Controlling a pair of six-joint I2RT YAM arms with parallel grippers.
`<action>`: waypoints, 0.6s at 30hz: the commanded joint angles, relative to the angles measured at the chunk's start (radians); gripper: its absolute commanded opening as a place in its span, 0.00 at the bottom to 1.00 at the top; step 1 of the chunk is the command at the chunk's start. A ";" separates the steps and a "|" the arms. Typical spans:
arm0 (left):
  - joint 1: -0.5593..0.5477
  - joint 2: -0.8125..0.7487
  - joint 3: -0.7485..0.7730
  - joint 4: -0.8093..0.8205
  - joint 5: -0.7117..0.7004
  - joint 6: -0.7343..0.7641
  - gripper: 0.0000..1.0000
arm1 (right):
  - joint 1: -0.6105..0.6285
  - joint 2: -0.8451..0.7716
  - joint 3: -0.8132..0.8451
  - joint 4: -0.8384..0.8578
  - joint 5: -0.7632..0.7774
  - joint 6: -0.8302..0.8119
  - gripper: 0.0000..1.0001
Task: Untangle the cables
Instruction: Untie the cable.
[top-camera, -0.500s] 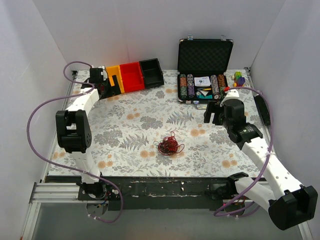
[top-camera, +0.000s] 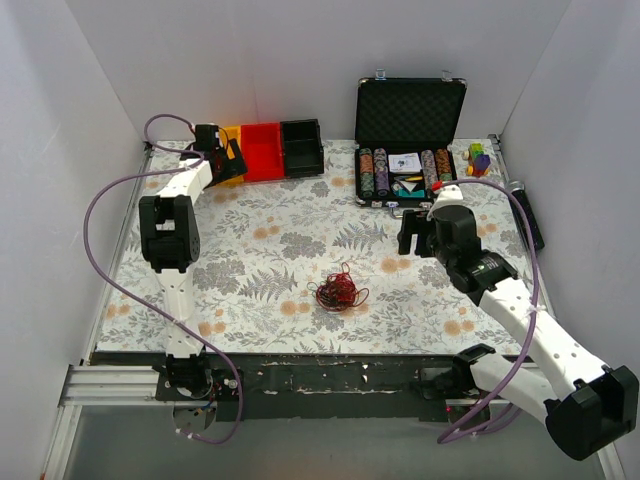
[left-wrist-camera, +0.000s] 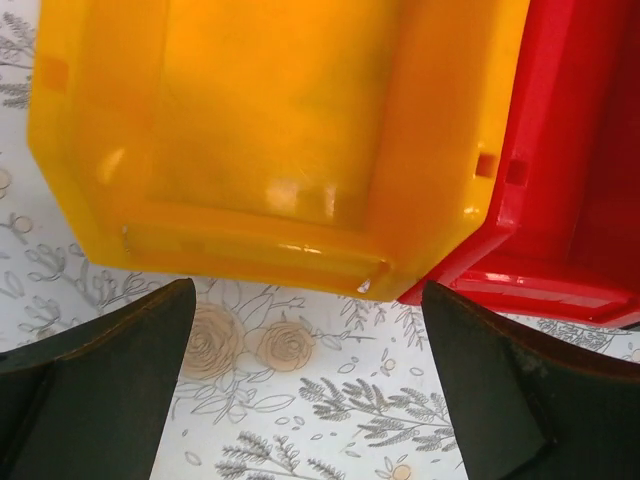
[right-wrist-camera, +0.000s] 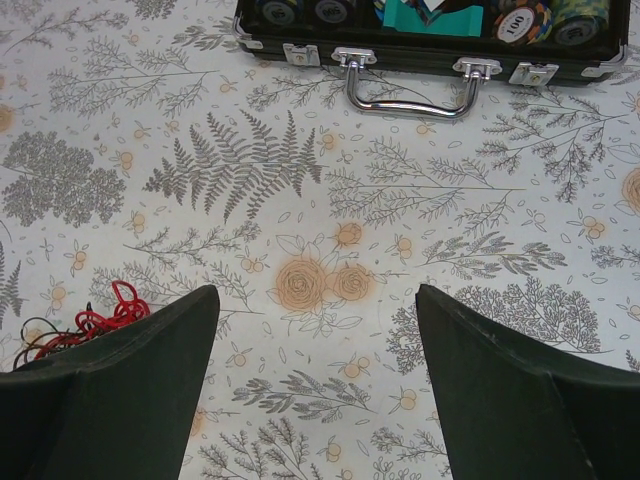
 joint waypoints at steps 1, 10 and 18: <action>-0.023 -0.009 0.074 0.008 -0.001 -0.011 0.98 | 0.035 -0.011 0.034 0.029 0.038 -0.010 0.87; -0.054 -0.176 -0.118 0.165 0.055 0.041 0.98 | 0.093 0.016 0.058 0.009 0.058 -0.006 0.85; -0.059 -0.068 -0.009 0.229 -0.013 0.122 0.98 | 0.128 0.032 0.068 0.022 0.066 0.007 0.82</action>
